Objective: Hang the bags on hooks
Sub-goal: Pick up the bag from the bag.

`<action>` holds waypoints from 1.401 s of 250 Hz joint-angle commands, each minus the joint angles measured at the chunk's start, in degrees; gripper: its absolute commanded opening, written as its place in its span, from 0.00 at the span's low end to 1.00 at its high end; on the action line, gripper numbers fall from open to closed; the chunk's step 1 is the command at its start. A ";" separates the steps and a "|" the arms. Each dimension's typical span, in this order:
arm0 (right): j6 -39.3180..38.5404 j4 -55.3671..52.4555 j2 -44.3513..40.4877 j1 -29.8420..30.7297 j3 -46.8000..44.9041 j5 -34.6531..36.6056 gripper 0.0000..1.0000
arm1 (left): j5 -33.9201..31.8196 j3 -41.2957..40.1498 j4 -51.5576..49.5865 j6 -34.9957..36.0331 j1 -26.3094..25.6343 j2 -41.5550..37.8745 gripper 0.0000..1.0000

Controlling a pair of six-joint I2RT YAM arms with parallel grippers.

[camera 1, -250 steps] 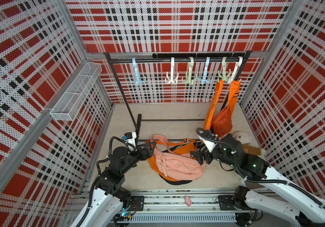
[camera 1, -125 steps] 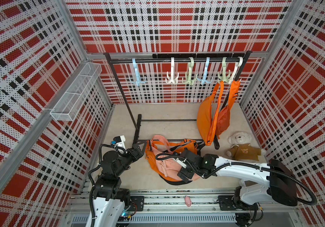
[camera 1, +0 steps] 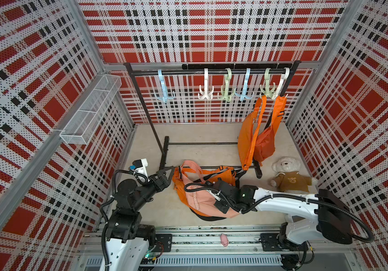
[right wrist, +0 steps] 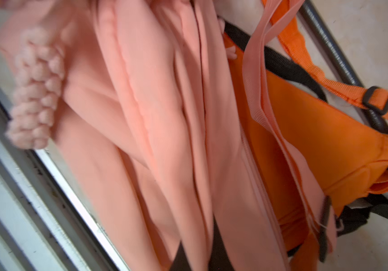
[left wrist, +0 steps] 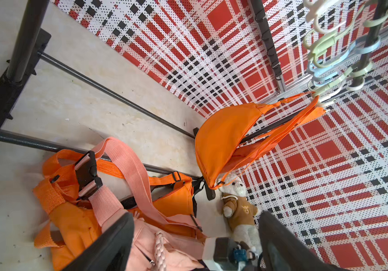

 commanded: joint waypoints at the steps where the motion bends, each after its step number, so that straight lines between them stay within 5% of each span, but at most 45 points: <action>1: 1.24 4.34 -8.79 0.06 -0.70 2.14 0.00 | -1.17 3.32 0.29 0.98 -3.33 0.91 0.86; 23: 2.20 5.59 -15.13 -2.24 -1.23 2.67 0.00 | -7.16 5.21 -0.86 2.02 -9.64 2.99 0.87; 74: 4.67 9.42 -26.38 -10.25 -1.56 -0.39 0.00 | -26.24 7.23 3.65 5.81 -36.48 10.49 0.93; 106: 5.02 10.32 -28.30 -11.36 -0.40 -0.38 0.00 | -28.40 6.14 14.84 5.09 -44.57 15.39 0.98; 196: 6.81 14.75 -26.47 -11.17 -0.25 -5.75 0.00 | -28.27 12.05 27.58 6.83 -46.90 32.02 0.99; 271: 6.07 11.49 -19.08 -3.16 2.81 9.71 0.00 | -27.32 18.17 29.87 7.34 -48.14 39.55 0.91; 317: 5.84 11.98 -19.40 -2.20 2.71 11.66 0.00 | -28.65 18.56 28.20 7.11 -48.11 41.00 0.74; 350: 5.20 12.23 -20.35 -1.58 2.54 12.23 0.02 | -30.42 18.22 27.24 7.01 -47.80 40.58 0.41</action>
